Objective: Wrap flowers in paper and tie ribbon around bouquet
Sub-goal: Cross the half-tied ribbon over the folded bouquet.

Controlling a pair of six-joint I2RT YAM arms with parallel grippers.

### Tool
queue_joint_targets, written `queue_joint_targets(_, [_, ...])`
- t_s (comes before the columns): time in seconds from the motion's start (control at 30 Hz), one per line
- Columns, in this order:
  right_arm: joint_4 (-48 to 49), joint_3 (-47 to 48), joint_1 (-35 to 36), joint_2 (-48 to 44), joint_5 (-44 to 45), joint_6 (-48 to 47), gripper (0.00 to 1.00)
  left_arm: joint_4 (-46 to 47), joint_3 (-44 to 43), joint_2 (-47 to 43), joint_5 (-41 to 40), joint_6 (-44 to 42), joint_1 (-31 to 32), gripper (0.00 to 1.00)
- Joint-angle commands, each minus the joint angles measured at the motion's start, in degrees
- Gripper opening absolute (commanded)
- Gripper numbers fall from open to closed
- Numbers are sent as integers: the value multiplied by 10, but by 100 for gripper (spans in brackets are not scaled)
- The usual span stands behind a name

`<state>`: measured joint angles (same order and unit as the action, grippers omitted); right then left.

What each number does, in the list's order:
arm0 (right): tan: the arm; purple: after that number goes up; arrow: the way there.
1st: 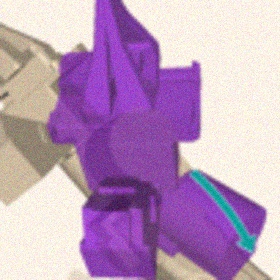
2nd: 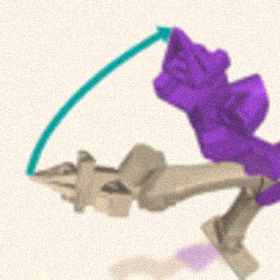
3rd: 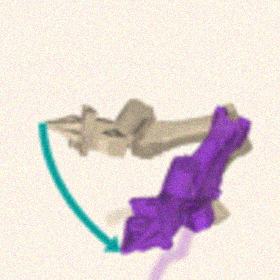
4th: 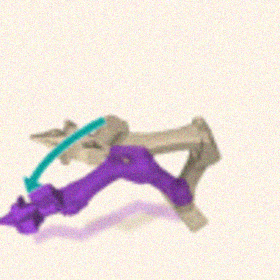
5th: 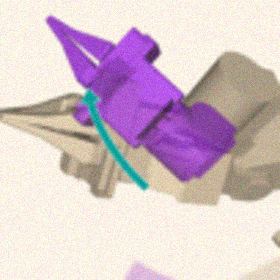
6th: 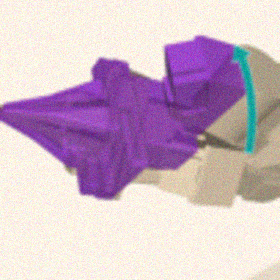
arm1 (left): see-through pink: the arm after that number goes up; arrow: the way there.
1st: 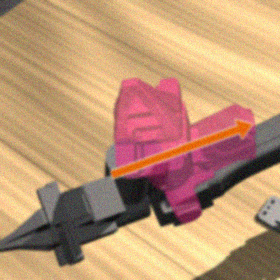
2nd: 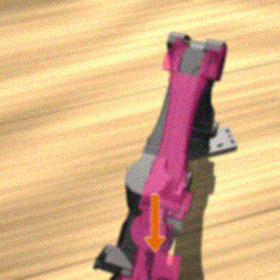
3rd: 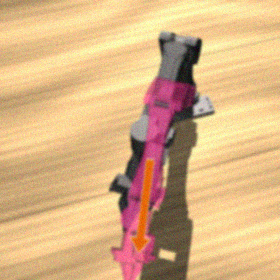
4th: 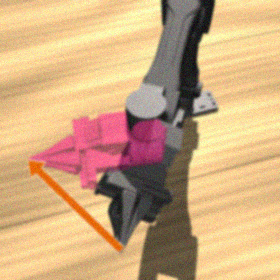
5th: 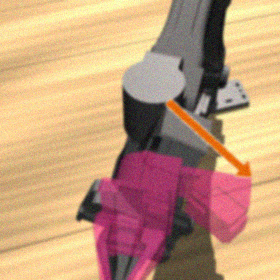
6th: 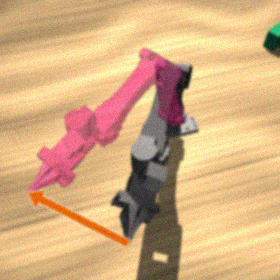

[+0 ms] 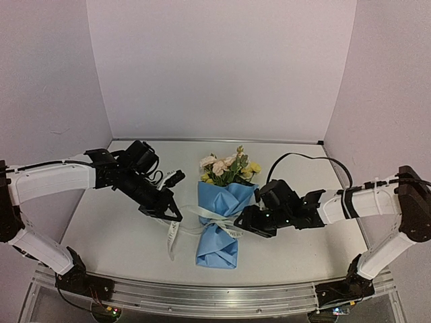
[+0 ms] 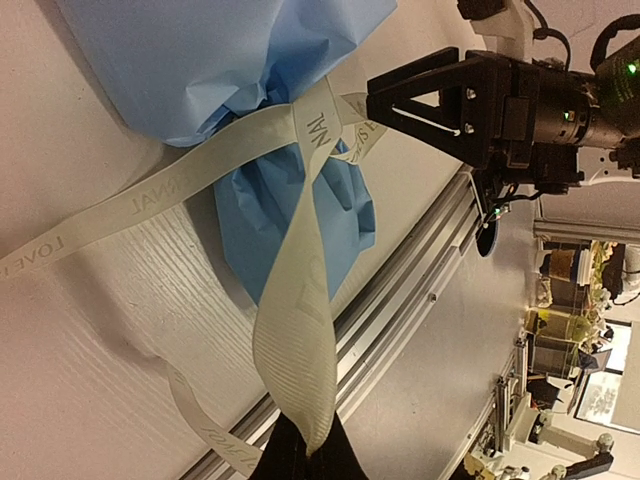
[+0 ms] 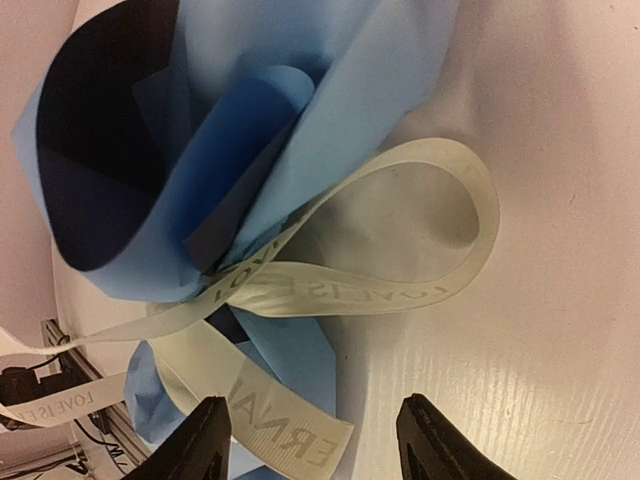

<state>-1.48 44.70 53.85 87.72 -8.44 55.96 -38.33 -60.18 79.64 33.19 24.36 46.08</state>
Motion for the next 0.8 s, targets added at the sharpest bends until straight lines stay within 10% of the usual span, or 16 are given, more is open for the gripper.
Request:
queue_joint_targets(0.0, [-2, 3, 12, -3, 19, -17, 56, 2, -23, -12, -2, 6, -9, 0])
queue_joint_targets(0.23, [-17, 32, 19, 15, 19, -21, 33, -19, -36, -4, 24, -4, -15, 0])
queue_joint_targets(0.43, [-47, 33, 27, -8, 36, -31, 61, -38, -41, 3, 35, -18, -22, 0])
queue_joint_targets(0.77, [-17, 10, 44, 10, 38, -12, 45, -34, -40, 7, 45, -18, -27, 0])
